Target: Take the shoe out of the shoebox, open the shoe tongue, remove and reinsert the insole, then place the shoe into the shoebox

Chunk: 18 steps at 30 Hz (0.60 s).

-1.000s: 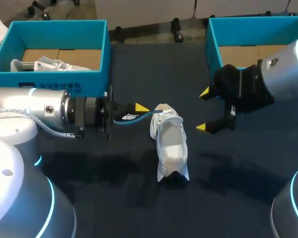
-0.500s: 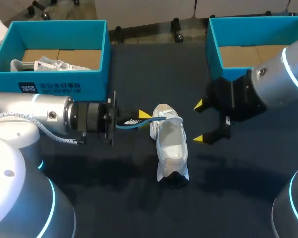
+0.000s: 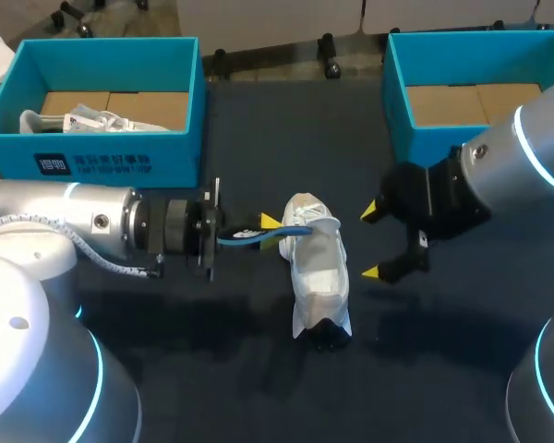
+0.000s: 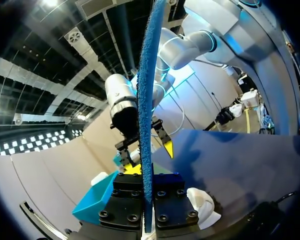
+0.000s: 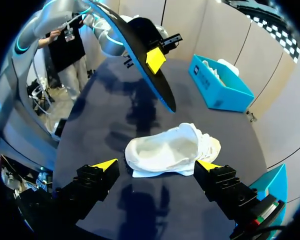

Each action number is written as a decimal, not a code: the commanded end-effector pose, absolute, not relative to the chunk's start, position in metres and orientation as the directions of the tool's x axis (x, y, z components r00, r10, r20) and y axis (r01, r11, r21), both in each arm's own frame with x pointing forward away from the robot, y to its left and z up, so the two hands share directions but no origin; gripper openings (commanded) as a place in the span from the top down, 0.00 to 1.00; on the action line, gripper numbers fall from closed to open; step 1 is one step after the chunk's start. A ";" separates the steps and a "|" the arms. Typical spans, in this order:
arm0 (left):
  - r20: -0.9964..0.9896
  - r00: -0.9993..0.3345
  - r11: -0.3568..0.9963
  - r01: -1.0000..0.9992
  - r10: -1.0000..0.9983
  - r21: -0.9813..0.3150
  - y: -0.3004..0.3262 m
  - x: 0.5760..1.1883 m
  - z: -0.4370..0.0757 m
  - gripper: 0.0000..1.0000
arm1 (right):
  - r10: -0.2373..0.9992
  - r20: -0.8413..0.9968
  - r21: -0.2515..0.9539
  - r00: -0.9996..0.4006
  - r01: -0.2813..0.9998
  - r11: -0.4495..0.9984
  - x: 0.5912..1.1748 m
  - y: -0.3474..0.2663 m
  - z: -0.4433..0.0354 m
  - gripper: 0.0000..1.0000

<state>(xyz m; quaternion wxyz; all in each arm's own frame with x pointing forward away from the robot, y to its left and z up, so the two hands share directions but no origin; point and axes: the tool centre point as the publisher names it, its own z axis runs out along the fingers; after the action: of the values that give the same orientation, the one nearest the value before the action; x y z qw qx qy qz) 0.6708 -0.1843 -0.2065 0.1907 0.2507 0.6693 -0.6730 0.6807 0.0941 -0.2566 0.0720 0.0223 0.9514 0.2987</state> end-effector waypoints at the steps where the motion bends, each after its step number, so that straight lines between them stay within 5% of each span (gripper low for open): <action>1: -0.592 -0.802 -0.022 0.592 0.076 -0.806 -0.186 0.666 -0.208 1.00 | 0.079 -0.109 0.545 -0.991 0.007 0.838 0.690 0.105 -0.267 0.00; 18: -0.568 -0.820 -0.006 0.569 0.069 -0.823 -0.183 0.659 -0.218 1.00 | 0.054 -0.103 0.481 -0.993 -0.002 0.877 0.688 0.127 -0.277 0.00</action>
<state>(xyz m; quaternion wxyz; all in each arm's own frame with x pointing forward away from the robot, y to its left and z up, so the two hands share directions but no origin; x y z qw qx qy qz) 0.6589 -0.1839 -0.2170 0.1850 0.2391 0.6789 -0.6691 0.6852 0.1173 -0.2750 0.0564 0.0119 0.9645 0.2577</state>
